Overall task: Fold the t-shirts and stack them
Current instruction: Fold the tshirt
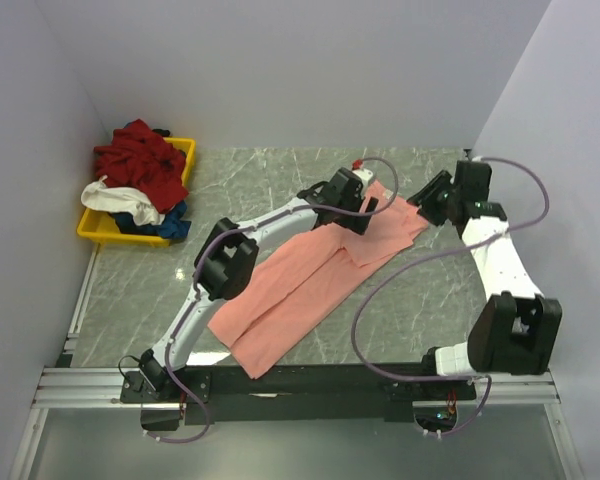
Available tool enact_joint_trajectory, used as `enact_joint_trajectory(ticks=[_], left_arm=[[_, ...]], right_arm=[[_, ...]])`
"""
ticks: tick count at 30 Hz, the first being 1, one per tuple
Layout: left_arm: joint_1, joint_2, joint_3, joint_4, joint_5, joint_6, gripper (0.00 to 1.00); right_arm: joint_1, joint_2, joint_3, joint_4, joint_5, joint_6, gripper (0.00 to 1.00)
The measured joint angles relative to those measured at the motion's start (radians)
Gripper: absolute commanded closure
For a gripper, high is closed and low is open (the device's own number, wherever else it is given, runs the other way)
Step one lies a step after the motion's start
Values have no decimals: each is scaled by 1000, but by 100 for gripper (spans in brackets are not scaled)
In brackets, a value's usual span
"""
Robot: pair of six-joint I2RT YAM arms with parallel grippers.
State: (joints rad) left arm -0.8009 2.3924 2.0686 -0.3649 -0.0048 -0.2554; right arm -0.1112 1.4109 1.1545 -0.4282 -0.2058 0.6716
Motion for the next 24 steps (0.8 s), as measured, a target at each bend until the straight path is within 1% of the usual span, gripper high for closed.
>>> enact_joint_trajectory(ticks=[6, 10, 12, 17, 19, 21, 24], left_arm=[[-23, 57, 6, -21, -5, 117, 8], [-50, 100, 35, -23, -73, 169, 10], [-69, 136, 98, -26, -130, 184, 11], [-90, 216, 229, -49, -269, 161, 10], [-84, 237, 264, -64, -313, 134, 12], [-65, 246, 285, -85, -331, 85, 16], [-5, 247, 287, -111, -323, -5, 19]], right_arm=[[8, -188, -197, 33, 3, 29, 50], [8, -283, -242, 50, 2, 34, 50], [8, -299, -243, 60, 2, 31, 50], [1, -301, -243, 66, 20, 12, 50], [2, -295, -243, 69, 18, 6, 50], [6, -276, -242, 70, 6, 0, 50], [19, -231, -239, 70, -4, -8, 50]])
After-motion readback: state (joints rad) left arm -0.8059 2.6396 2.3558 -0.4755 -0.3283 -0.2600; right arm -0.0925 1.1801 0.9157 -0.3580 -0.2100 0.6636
